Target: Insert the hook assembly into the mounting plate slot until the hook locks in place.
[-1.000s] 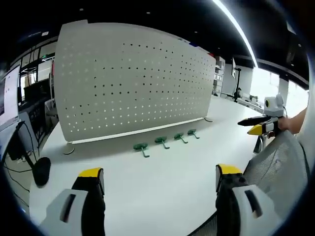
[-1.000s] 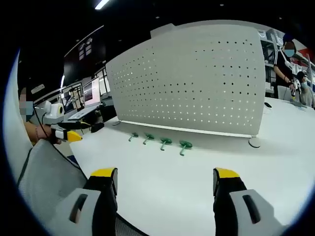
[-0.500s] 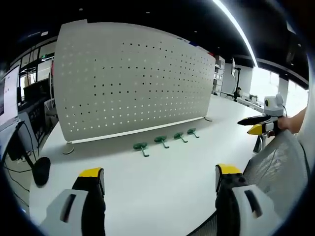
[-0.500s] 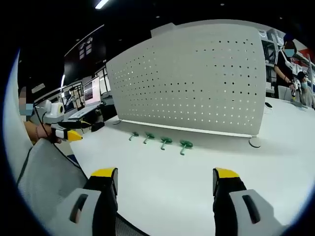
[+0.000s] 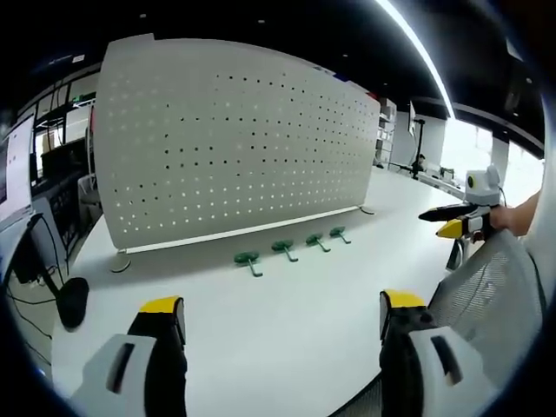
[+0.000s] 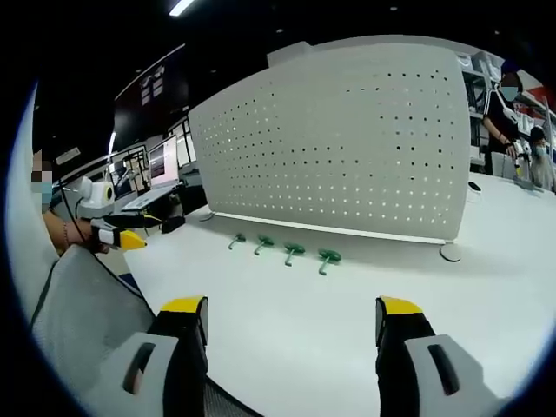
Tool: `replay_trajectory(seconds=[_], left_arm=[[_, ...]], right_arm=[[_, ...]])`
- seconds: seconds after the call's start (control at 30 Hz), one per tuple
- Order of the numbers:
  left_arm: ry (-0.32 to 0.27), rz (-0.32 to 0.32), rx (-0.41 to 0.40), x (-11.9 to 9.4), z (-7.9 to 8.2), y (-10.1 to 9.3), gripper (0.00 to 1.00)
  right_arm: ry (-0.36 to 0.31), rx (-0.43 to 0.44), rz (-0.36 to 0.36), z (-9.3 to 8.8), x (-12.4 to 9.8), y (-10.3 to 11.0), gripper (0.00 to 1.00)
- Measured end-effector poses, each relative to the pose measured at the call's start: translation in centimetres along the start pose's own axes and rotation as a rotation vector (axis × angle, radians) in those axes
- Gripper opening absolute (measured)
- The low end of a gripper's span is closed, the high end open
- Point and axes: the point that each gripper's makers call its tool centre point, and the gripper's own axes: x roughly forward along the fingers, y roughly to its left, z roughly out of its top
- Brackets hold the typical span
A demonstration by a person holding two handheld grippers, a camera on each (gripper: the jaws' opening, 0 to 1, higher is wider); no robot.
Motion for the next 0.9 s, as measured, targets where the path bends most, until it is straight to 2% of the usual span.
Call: replay_trajectory(seconds=[0.5,0.9], left_arm=[[0.005,-0.024,0.03,0.5,0.9,0.1,0.95],[0.052,-0.093,0.131,2.3,1.3,0.9,0.95]], right_arm=[[-0.021,-0.009,-0.003,1.3,-0.1,-0.2,0.79],[-0.034,-0.043,0.031,2.7,0.6,0.5,0.78]])
